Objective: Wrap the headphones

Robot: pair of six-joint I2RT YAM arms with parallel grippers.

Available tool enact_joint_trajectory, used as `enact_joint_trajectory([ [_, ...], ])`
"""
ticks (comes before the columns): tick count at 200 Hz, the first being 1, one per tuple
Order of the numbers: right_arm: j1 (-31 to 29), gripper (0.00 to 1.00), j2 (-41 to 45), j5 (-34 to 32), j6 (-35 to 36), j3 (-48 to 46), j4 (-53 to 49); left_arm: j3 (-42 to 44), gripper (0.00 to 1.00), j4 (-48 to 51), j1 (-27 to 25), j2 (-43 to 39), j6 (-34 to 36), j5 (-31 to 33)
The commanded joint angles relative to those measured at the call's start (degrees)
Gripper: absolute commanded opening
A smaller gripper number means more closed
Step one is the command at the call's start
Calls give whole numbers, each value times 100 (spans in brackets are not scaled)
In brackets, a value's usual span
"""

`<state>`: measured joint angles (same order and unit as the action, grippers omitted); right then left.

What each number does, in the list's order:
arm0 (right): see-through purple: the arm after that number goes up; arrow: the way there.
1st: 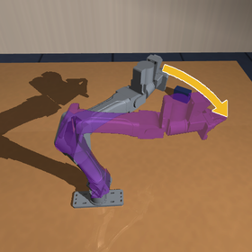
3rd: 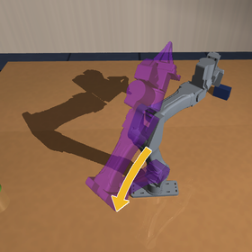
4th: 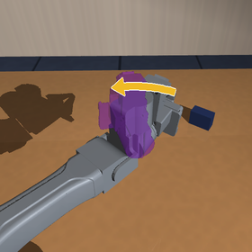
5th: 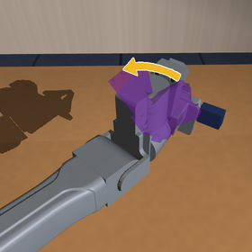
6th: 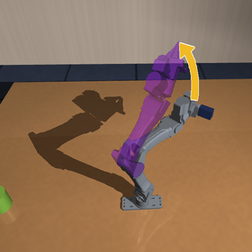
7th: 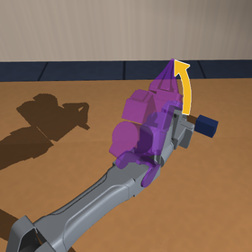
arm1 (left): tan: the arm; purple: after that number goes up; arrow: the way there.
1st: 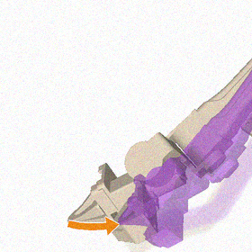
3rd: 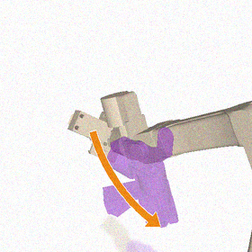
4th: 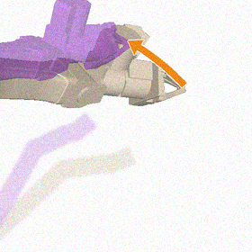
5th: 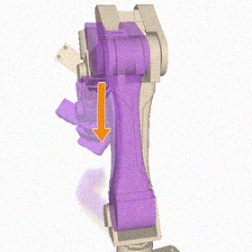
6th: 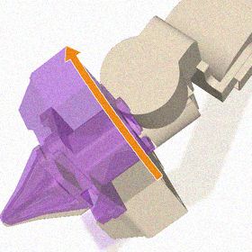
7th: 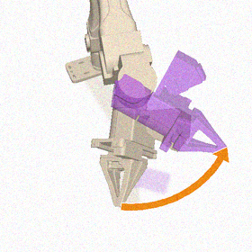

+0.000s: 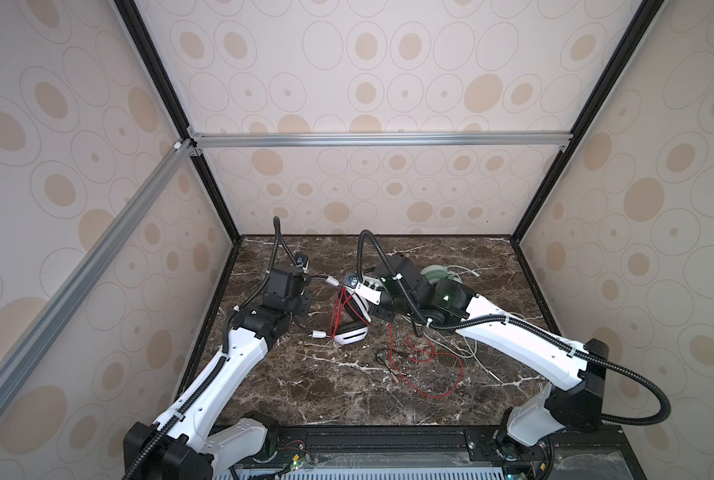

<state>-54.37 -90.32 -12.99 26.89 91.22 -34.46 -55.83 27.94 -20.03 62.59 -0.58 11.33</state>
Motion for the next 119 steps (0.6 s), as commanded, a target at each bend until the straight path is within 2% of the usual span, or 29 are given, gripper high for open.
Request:
enact_joint_trajectory([
  [1,301,3,-107,407,87,199,-127,-42,0,-104,4,-373,240,-965],
  [51,1051,8,-352,1457,-449,226,289,-178,0,173,-39,-599,162,-2161],
  [73,1201,8,-559,1557,-515,361,271,-333,0,297,-70,-600,131,-2409],
  [119,1642,12,-603,2310,-1174,-4,713,-633,0,540,-89,-648,-75,-3027],
])
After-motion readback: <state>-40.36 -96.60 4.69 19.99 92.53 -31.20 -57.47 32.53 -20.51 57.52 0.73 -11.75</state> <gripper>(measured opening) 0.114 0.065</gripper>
